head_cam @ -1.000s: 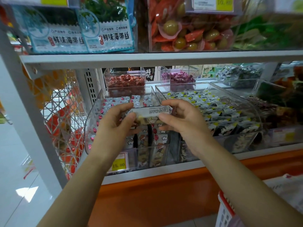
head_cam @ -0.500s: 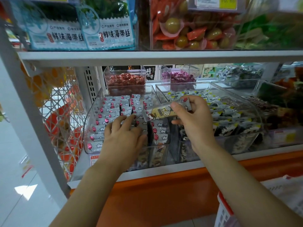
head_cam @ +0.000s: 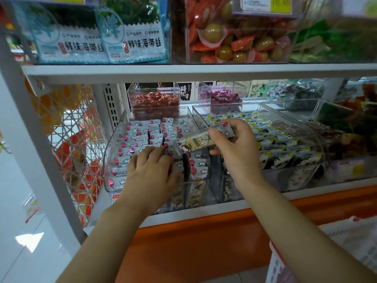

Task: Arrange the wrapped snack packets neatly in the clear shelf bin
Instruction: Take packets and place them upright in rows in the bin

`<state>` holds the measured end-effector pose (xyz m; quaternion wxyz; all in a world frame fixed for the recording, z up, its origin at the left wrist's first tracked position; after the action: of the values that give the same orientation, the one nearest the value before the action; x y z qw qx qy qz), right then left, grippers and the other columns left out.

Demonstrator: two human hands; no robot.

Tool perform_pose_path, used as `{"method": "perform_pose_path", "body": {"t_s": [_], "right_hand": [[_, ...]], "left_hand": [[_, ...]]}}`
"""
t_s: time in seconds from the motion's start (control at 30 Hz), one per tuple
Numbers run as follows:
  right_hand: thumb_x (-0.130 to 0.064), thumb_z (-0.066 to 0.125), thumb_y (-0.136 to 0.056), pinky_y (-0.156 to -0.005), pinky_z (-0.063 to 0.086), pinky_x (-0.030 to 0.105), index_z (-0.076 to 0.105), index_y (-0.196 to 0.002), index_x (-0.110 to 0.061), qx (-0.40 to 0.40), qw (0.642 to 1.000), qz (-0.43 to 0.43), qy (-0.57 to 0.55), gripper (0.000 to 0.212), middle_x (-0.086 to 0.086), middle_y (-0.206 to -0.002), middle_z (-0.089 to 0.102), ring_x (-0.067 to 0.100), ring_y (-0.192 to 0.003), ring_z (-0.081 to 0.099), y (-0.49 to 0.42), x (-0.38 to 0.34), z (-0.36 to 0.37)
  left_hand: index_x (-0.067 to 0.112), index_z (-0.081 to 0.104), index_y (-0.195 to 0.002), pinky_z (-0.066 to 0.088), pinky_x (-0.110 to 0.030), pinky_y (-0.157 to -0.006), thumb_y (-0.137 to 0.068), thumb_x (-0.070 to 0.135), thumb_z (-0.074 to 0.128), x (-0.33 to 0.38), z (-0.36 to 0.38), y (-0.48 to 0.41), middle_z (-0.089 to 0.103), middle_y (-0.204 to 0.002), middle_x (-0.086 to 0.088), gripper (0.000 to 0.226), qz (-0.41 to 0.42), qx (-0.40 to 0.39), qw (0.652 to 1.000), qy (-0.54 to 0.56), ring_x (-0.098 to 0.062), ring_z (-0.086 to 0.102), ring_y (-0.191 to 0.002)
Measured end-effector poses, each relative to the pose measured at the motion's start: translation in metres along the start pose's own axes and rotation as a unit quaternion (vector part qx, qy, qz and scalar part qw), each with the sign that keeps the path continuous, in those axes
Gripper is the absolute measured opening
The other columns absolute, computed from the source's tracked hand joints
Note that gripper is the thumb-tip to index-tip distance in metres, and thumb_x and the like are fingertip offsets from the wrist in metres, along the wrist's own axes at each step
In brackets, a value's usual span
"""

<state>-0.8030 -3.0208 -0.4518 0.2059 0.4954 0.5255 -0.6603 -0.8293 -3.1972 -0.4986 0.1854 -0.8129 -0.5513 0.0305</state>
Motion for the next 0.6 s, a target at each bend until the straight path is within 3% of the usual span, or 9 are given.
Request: {"method": "perform_pose_path", "body": {"t_s": [0.1,0.2,0.27,0.37,0.4,0.53,0.6], "right_hand": [[-0.015,0.065,-0.087,-0.059,0.057,0.025,0.052,-0.102,-0.014,-0.006,1.0,-0.012,-0.002,0.02,-0.007,-0.08,0.056,0.003,-0.067,0.062,0.0,-0.002,0.002],[-0.017,0.066,-0.086,-0.068,0.058,0.037,0.051,-0.104,-0.017,-0.013,1.0,-0.015,0.014,0.024,-0.004,-0.084,0.057,0.017,-0.079,0.064,0.0,-0.002,0.004],[-0.017,0.068,-0.084,-0.074,0.056,0.041,0.049,-0.099,-0.025,-0.023,0.999,-0.027,0.029,0.025,-0.004,-0.087,0.058,0.017,-0.084,0.063,0.0,-0.004,0.007],[-0.019,0.072,-0.081,-0.068,0.048,0.011,0.047,-0.094,-0.029,-0.046,0.992,-0.073,0.087,0.03,-0.015,-0.087,0.054,-0.006,-0.077,0.057,0.002,-0.012,0.015],[-0.021,0.073,-0.08,-0.066,0.044,0.008,0.049,-0.096,-0.025,-0.06,0.988,-0.083,0.115,0.03,-0.016,-0.086,0.053,-0.007,-0.075,0.055,0.002,-0.013,0.02],[-0.028,0.076,-0.076,-0.068,0.037,0.014,0.058,-0.105,-0.014,-0.146,0.948,-0.132,0.249,0.037,-0.01,-0.092,0.048,0.006,-0.082,0.049,-0.001,-0.019,0.052],[-0.032,0.076,-0.075,-0.076,0.041,0.023,0.059,-0.11,-0.013,-0.189,0.916,-0.161,0.316,0.043,-0.004,-0.101,0.052,0.013,-0.093,0.052,0.0,-0.021,0.069]], "left_hand": [[0.025,0.054,-0.106,0.018,-0.044,-0.11,-0.093,0.046,0.043,-0.001,-0.004,0.001,0.042,-0.138,0.003,0.027,0.003,0.015,0.998,0.058,-0.019,0.02,-0.135],[0.024,0.054,-0.092,0.023,-0.044,-0.11,-0.09,0.042,0.052,-0.001,-0.007,0.002,0.045,-0.135,0.001,0.019,0.004,0.018,0.996,0.089,-0.022,0.024,-0.133],[0.023,0.055,-0.088,0.023,-0.042,-0.109,-0.089,0.039,0.056,0.0,-0.01,0.001,0.046,-0.135,0.0,0.016,0.008,0.021,0.994,0.105,-0.024,0.026,-0.133],[0.025,0.052,-0.079,0.023,-0.037,-0.106,-0.085,0.03,0.064,0.001,-0.018,0.0,0.05,-0.131,-0.002,0.014,0.032,0.036,0.99,0.133,-0.025,0.03,-0.132],[0.025,0.051,-0.077,0.022,-0.035,-0.104,-0.083,0.027,0.067,0.001,-0.021,0.001,0.051,-0.13,-0.004,0.016,0.036,0.041,0.989,0.136,-0.025,0.031,-0.133],[0.02,0.06,-0.074,0.018,-0.027,-0.1,-0.08,0.021,0.071,-0.002,-0.03,0.003,0.051,-0.13,-0.007,0.012,0.027,0.062,0.989,0.133,-0.026,0.03,-0.132],[0.018,0.064,-0.077,0.017,-0.026,-0.099,-0.08,0.021,0.071,-0.003,-0.031,0.005,0.049,-0.134,-0.006,0.008,0.022,0.058,0.99,0.126,-0.025,0.029,-0.132]]}}
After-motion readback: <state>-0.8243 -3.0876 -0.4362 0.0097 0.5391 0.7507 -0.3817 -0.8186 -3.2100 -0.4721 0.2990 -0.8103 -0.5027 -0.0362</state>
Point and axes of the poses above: each hand's wrist, its own y-axis away from the middle knuckle, its own z-axis out of the palm, x = y × z, the point moved 9 cm from there along -y, towards the middle knuckle
